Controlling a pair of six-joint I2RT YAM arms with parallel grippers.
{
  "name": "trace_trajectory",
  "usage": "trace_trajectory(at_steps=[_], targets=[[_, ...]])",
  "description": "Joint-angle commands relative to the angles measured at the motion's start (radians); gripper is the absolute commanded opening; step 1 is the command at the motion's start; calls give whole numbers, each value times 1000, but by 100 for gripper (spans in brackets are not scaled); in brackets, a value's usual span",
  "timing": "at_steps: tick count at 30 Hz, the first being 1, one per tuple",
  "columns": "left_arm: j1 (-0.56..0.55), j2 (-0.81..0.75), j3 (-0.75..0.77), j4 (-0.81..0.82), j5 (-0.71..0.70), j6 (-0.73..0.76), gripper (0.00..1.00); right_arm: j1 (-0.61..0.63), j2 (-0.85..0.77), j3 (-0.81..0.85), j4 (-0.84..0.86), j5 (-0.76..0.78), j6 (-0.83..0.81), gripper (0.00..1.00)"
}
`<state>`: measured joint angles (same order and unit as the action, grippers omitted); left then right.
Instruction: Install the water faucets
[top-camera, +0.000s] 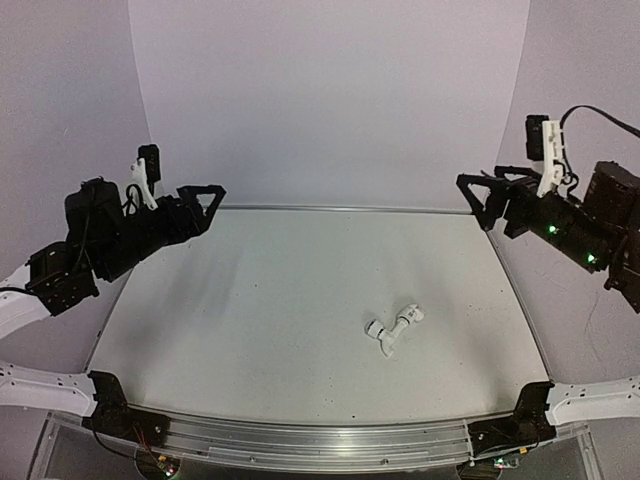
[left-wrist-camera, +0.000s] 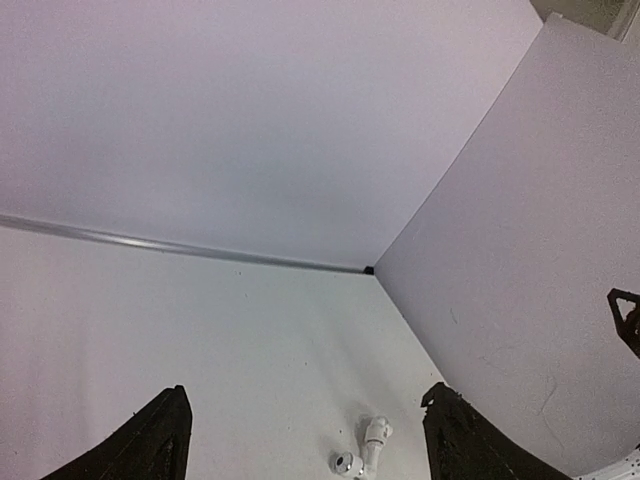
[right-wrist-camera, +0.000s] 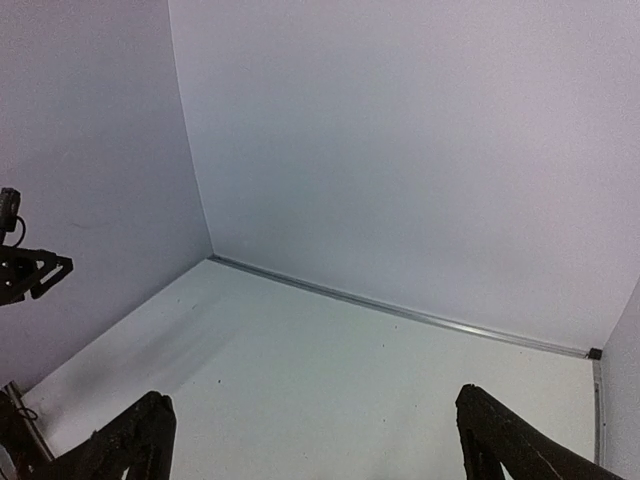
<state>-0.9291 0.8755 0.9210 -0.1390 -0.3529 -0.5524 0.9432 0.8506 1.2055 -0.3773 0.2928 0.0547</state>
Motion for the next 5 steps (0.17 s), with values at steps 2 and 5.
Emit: trace_trajectory(at_steps=[2,5], targets=[[6,-75,106,-40,-81,119,82,0,-52,27,69,-19,-80,98],[6,-104,122,-55,-99,137,82,0,-90,-15,129,-41,-64,98]])
